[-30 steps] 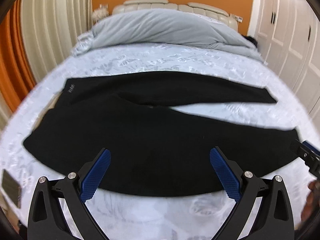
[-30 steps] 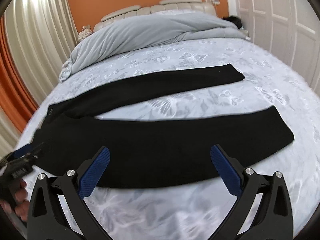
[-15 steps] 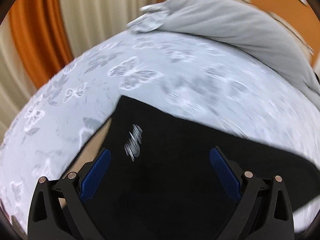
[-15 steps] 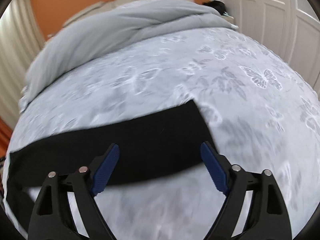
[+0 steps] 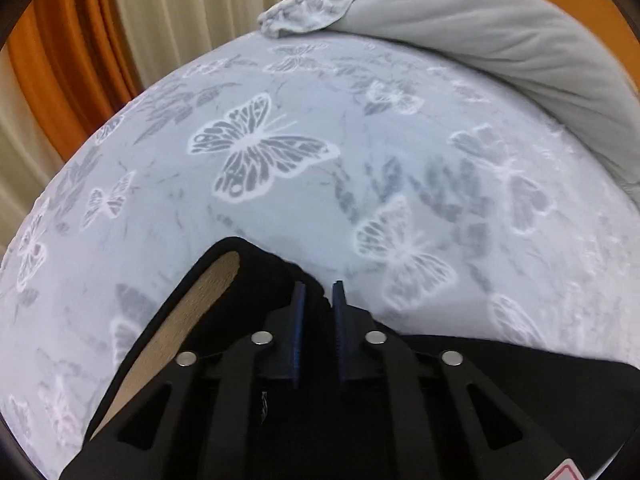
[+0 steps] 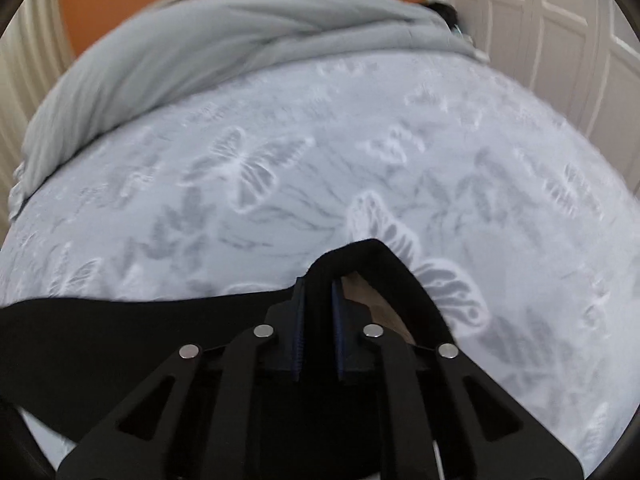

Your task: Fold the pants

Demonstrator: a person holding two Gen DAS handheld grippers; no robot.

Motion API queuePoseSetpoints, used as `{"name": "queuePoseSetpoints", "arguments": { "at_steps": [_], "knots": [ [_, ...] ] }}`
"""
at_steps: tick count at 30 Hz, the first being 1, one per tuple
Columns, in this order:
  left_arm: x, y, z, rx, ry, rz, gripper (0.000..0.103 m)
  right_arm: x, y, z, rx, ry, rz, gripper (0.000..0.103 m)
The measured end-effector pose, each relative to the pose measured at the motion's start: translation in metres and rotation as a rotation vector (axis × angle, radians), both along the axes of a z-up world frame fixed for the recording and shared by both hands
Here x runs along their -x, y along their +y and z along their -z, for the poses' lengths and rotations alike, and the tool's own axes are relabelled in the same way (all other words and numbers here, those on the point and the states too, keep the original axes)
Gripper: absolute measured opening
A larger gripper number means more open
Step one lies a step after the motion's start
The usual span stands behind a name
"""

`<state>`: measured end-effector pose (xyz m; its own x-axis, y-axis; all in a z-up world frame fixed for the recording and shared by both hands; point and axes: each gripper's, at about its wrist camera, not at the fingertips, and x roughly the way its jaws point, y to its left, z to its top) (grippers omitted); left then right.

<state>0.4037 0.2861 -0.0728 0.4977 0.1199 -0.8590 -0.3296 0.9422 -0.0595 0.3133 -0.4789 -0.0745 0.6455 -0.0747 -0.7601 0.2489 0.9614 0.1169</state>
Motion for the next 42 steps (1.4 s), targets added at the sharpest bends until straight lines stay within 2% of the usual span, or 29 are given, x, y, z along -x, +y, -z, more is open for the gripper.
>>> {"name": "queuePoseSetpoints", "arguments": {
  "at_steps": [2, 5, 7, 10, 12, 14, 18, 19, 22, 23, 24, 25, 26, 27, 28, 31, 33, 34, 35, 36, 37, 38, 39, 41, 42],
  "knots": [
    [0.015, 0.001, -0.017, 0.023, -0.040, 0.016, 0.007, 0.018, 0.004, -0.024, -0.001, -0.049, -0.016, 0.010],
    [0.062, 0.005, -0.062, 0.081, -0.133, 0.053, 0.007, 0.065, 0.011, -0.072, -0.010, -0.153, -0.065, 0.010],
    [0.091, 0.003, -0.088, 0.095, -0.175, 0.086, 0.007, 0.109, 0.019, -0.106, -0.002, -0.225, -0.110, 0.008],
    [0.152, 0.002, -0.121, 0.118, -0.220, 0.156, 0.007, 0.170, 0.024, -0.140, 0.007, -0.276, -0.165, 0.006],
    [0.188, 0.003, -0.129, 0.132, -0.224, 0.185, 0.007, 0.205, 0.026, -0.147, 0.009, -0.270, -0.183, 0.006],
    [0.226, 0.005, -0.124, 0.127, -0.196, 0.205, 0.007, 0.238, 0.027, -0.137, 0.026, -0.216, -0.192, 0.006],
    [0.270, 0.015, -0.087, 0.112, -0.099, 0.182, 0.008, 0.295, 0.026, -0.097, -0.013, -0.115, -0.167, 0.007],
    [0.279, 0.019, -0.074, 0.130, -0.071, 0.166, 0.008, 0.305, 0.025, -0.086, -0.025, -0.093, -0.160, 0.007],
    [0.299, 0.028, -0.044, 0.205, -0.007, 0.066, 0.020, 0.332, 0.028, -0.053, -0.002, 0.002, -0.122, 0.013],
    [0.302, 0.030, -0.041, 0.230, -0.011, 0.023, 0.030, 0.338, 0.028, -0.050, -0.003, 0.005, -0.100, 0.015],
    [0.306, 0.030, -0.040, 0.256, -0.026, 0.000, 0.044, 0.346, 0.026, -0.050, -0.010, -0.001, -0.073, 0.021],
    [0.308, 0.028, -0.042, 0.291, -0.042, -0.014, 0.052, 0.356, 0.025, -0.054, -0.016, -0.020, -0.042, 0.030],
    [0.310, 0.023, -0.045, 0.320, -0.055, -0.023, 0.065, 0.362, 0.026, -0.060, -0.014, -0.042, -0.021, 0.034],
    [0.308, 0.020, -0.046, 0.336, -0.057, -0.031, 0.078, 0.368, 0.027, -0.064, -0.016, -0.063, -0.007, 0.045],
    [0.305, 0.014, -0.046, 0.350, -0.053, -0.040, 0.083, 0.373, 0.028, -0.072, -0.036, -0.091, 0.007, 0.054],
    [0.290, 0.004, -0.033, 0.405, -0.017, -0.087, 0.086, 0.380, 0.034, -0.088, -0.200, -0.158, 0.030, 0.058],
    [0.281, 0.005, -0.018, 0.486, 0.004, -0.119, 0.082, 0.373, 0.046, -0.091, -0.289, -0.166, 0.012, 0.058],
    [0.278, 0.005, -0.011, 0.532, 0.013, -0.129, 0.076, 0.369, 0.053, -0.090, -0.339, -0.169, 0.002, 0.058],
    [0.274, 0.005, -0.002, 0.579, 0.021, -0.143, 0.049, 0.363, 0.061, -0.086, -0.390, -0.163, -0.004, 0.058],
    [0.268, 0.003, 0.010, 0.652, 0.035, -0.134, 0.009, 0.357, 0.067, -0.081, -0.428, -0.149, -0.012, 0.058],
    [0.267, 0.001, 0.017, 0.692, 0.042, -0.127, 0.001, 0.348, 0.075, -0.072, -0.453, -0.133, -0.010, 0.058],
    [0.267, 0.001, 0.022, 0.724, 0.044, -0.130, 0.000, 0.345, 0.080, -0.067, -0.451, -0.126, -0.003, 0.058],
    [0.270, 0.002, 0.023, 0.714, 0.030, -0.137, 0.000, 0.338, 0.085, -0.058, -0.437, -0.108, 0.004, 0.058],
    [0.275, 0.007, 0.009, 0.636, -0.015, -0.117, 0.000, 0.329, 0.086, -0.043, -0.409, -0.075, 0.036, 0.058],
    [0.277, 0.011, 0.000, 0.614, -0.035, -0.106, 0.000, 0.324, 0.083, -0.035, -0.427, -0.056, 0.059, 0.058]
  ]
}}
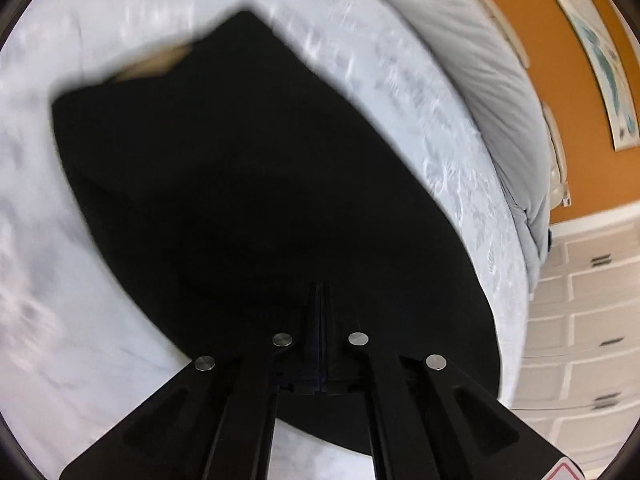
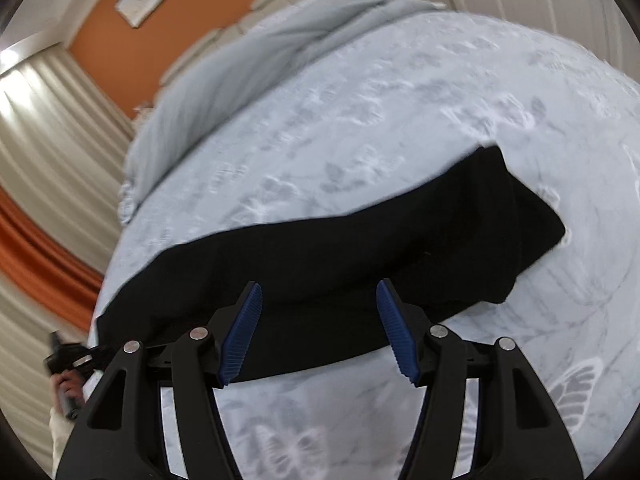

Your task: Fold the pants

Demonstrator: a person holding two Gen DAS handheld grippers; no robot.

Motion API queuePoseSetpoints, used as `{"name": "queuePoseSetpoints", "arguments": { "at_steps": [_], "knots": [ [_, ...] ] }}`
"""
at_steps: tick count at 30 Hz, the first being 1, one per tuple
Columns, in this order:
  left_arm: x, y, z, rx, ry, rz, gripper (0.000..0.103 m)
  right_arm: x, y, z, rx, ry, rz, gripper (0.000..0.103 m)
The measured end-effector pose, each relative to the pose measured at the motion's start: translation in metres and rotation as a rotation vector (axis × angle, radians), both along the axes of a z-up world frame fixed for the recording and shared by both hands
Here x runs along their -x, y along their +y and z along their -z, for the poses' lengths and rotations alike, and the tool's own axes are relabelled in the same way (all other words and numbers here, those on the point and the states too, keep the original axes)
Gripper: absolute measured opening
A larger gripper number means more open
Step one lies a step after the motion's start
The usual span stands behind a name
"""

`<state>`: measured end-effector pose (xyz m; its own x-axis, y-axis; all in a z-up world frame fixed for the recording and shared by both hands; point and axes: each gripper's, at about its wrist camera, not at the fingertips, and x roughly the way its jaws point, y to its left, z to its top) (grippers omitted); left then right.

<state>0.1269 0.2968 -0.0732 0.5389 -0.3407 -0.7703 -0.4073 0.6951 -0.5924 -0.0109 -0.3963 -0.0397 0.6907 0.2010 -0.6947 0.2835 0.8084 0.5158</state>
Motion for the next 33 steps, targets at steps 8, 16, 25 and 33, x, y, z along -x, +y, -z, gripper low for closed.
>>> {"name": "queuePoseSetpoints", "arguments": {
  "at_steps": [8, 16, 25, 33],
  "knots": [
    [0.001, -0.001, -0.031, -0.138, -0.058, 0.080, 0.000, -0.053, -0.026, 0.029, -0.036, 0.058, 0.100, 0.003],
    [-0.006, -0.020, -0.025, -0.188, -0.050, 0.141, 0.026, 0.011, -0.030, -0.052, 0.060, -0.235, 0.058, 0.003],
    [0.008, -0.001, -0.006, -0.034, 0.000, 0.044, 0.072, 0.011, -0.043, 0.004, 0.104, 0.054, 0.086, 0.030],
    [-0.005, 0.014, 0.022, 0.100, 0.064, 0.001, 0.071, 0.019, -0.027, -0.016, -0.018, -0.027, 0.155, 0.049]
  ]
}}
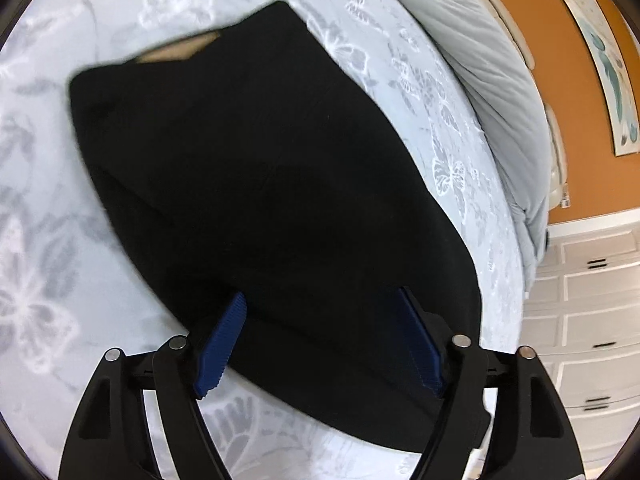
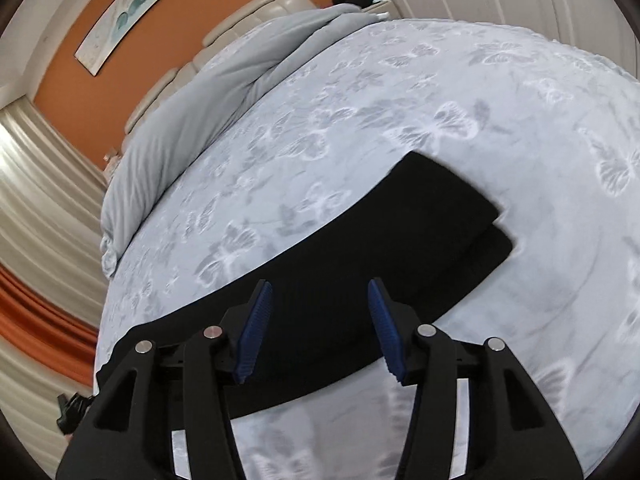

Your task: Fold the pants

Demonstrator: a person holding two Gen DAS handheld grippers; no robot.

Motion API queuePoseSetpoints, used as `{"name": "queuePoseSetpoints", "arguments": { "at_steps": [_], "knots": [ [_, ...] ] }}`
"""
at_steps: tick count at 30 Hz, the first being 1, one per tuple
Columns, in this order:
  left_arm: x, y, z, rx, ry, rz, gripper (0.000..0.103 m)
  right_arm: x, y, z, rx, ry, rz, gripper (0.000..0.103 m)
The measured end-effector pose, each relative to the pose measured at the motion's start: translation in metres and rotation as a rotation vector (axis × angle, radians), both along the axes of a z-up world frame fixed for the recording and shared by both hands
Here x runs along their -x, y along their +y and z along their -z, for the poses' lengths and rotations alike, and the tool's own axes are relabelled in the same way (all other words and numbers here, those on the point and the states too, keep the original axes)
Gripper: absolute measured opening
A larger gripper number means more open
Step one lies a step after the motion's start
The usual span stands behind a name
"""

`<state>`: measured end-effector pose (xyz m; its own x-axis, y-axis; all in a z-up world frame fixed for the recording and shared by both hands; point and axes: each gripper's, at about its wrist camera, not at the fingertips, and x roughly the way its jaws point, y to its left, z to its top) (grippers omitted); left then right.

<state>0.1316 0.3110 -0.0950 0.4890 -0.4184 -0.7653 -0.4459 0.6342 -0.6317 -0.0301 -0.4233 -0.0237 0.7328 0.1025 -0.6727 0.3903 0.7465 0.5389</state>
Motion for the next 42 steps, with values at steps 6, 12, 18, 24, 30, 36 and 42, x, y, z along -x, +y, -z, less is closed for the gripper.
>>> {"name": "queuePoseSetpoints", "arguments": {
  "at_steps": [6, 12, 18, 24, 30, 36, 42],
  "knots": [
    [-0.003, 0.005, -0.002, 0.005, -0.025, -0.025, 0.002, -0.023, 0.058, -0.010, 0.094, -0.015, -0.091, 0.051],
    [0.035, 0.020, -0.079, 0.004, -0.228, 0.009, 0.001, -0.024, 0.089, -0.026, 0.193, -0.069, -0.133, 0.052],
    [0.031, 0.025, -0.026, -0.129, 0.065, 0.052, 0.003, -0.028, 0.105, -0.020, 0.384, 0.008, -0.169, 0.060],
    [0.037, 0.005, -0.054, -0.303, 0.037, 0.002, 0.037, -0.024, 0.091, -0.017, 0.339, 0.031, -0.136, 0.060],
    [0.047, -0.029, -0.094, -0.433, -0.133, 0.021, 0.059, -0.020, 0.102, 0.015, -0.007, 0.059, -0.364, 0.060],
    [0.030, -0.122, -0.073, -0.369, -0.123, 0.274, 0.061, -0.047, 0.132, 0.053, -0.229, 0.066, -0.451, 0.058],
    [0.025, -0.175, -0.064, -0.387, -0.107, 0.382, 0.067, -0.076, 0.157, 0.073, -0.197, 0.101, -0.453, 0.003]
  ]
}}
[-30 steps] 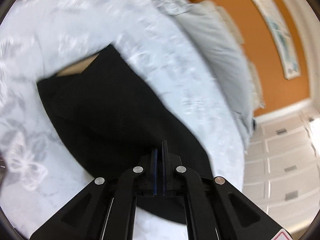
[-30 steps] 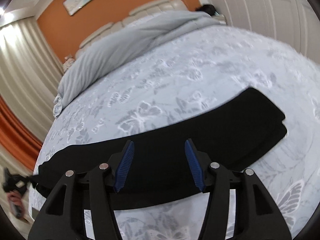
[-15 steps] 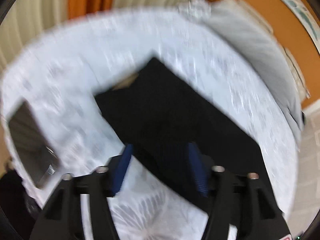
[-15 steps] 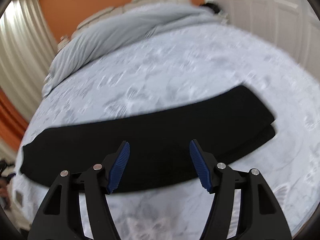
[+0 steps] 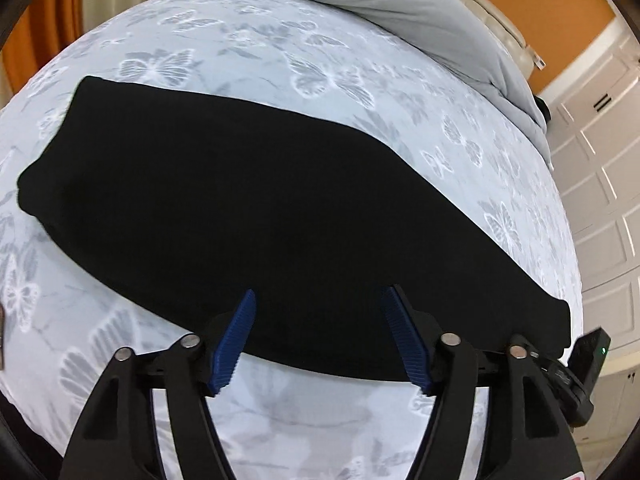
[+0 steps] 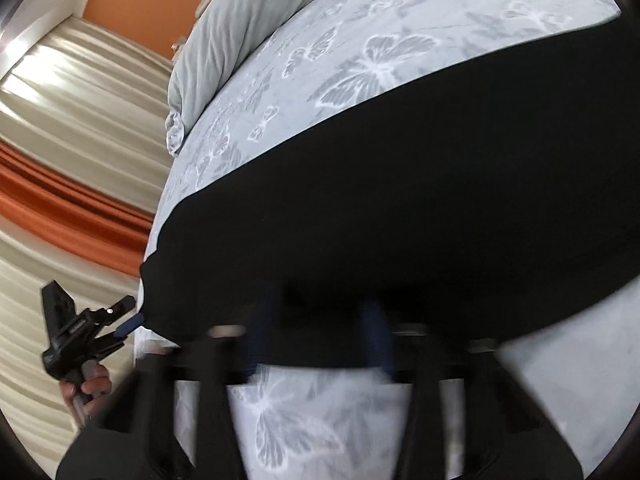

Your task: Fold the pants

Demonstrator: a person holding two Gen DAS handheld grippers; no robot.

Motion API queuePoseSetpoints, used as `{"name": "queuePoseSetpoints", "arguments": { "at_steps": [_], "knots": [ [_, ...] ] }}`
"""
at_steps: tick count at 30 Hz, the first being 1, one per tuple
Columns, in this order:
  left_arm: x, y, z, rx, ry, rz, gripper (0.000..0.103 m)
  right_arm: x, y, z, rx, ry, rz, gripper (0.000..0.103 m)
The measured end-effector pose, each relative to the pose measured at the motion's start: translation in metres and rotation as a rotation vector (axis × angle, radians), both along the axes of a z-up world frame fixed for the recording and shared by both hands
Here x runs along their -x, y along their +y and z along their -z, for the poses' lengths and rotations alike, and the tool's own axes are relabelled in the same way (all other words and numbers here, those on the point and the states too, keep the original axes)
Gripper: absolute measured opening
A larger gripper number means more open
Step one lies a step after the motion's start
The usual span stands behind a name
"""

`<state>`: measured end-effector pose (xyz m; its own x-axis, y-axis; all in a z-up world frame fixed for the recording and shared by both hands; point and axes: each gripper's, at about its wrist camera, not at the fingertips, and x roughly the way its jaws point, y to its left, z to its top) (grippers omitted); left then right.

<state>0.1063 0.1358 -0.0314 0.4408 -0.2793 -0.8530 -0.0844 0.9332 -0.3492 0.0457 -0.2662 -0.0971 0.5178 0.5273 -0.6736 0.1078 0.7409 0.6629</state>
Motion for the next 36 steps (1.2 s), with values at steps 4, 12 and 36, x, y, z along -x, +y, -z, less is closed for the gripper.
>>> {"name": "queuePoseSetpoints", "arguments": {
  "at_steps": [4, 12, 36],
  "knots": [
    [-0.004, -0.005, 0.001, -0.005, -0.004, 0.017, 0.067, 0.024, 0.005, -0.043, 0.049, -0.117, -0.023, 0.003],
    [-0.012, -0.018, 0.021, -0.082, 0.051, 0.026, 0.072, 0.053, -0.028, -0.018, 0.250, 0.036, 0.010, 0.007],
    [-0.012, -0.098, 0.033, -0.259, -0.013, 0.184, 0.078, 0.053, -0.233, -0.054, 0.670, -0.040, 0.502, 0.004]
  ]
}}
